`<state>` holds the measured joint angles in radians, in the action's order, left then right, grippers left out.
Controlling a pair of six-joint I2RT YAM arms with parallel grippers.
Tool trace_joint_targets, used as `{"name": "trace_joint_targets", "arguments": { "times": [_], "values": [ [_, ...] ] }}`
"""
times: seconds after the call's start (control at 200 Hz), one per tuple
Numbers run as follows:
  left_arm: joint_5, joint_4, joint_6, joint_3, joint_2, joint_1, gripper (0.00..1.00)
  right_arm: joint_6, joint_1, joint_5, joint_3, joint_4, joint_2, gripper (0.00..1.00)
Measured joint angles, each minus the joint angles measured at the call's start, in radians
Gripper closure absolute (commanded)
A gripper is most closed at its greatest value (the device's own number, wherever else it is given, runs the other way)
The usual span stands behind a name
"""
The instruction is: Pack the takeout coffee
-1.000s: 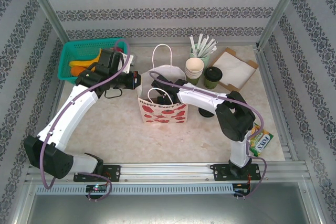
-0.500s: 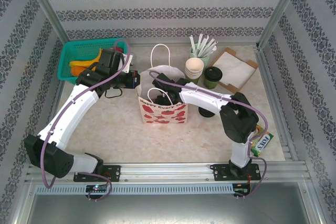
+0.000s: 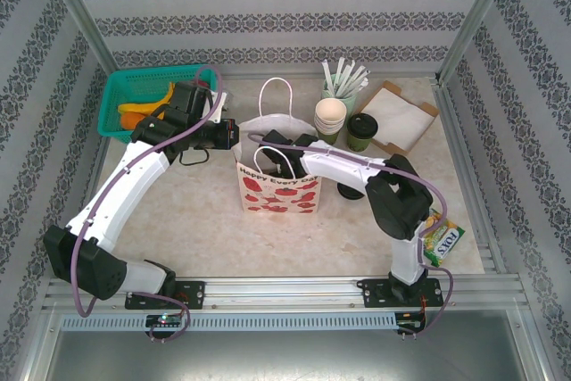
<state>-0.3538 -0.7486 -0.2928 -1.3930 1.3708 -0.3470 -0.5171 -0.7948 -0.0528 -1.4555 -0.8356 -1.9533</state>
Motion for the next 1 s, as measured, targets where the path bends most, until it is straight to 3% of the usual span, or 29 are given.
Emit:
{"name": "trace_joint_targets", "arguments": {
  "times": [0.55,0.999],
  "values": [
    [-0.004,0.000,0.000,-0.001,0.004,0.000,1.00,0.027,-0.015,0.024,-0.085,-0.081,-0.063,0.97],
    [-0.007,0.000,0.000,-0.001,0.004,0.000,1.00,0.019,-0.013,0.169,-0.129,-0.073,-0.082,0.96]
  ]
}}
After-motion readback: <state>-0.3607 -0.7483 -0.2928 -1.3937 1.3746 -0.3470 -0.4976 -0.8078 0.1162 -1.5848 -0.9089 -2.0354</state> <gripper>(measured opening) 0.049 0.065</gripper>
